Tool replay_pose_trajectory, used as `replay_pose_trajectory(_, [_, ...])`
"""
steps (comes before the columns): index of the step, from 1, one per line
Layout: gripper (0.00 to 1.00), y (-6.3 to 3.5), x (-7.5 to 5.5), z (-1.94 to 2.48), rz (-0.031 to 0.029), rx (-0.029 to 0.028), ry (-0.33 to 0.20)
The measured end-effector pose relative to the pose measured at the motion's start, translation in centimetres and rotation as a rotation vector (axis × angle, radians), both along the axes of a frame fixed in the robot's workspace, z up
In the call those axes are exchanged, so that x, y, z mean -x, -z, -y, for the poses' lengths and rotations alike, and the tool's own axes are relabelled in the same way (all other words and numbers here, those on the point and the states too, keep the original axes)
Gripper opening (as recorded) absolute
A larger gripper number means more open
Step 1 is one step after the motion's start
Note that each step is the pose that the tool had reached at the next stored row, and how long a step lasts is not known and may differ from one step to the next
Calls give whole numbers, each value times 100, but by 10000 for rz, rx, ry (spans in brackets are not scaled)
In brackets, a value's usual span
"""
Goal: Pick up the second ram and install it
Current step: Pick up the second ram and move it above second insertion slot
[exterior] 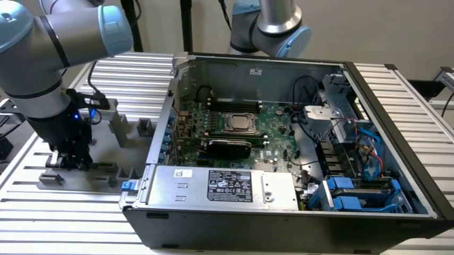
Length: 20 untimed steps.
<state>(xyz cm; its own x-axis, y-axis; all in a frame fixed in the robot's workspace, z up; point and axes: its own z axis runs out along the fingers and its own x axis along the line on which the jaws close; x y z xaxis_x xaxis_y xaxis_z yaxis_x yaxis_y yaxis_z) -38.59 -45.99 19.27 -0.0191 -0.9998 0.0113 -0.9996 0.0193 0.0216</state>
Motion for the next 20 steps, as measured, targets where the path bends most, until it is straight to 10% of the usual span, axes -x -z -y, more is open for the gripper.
replay_pose_trajectory(20, [14,7,-12,0,-29,0,0])
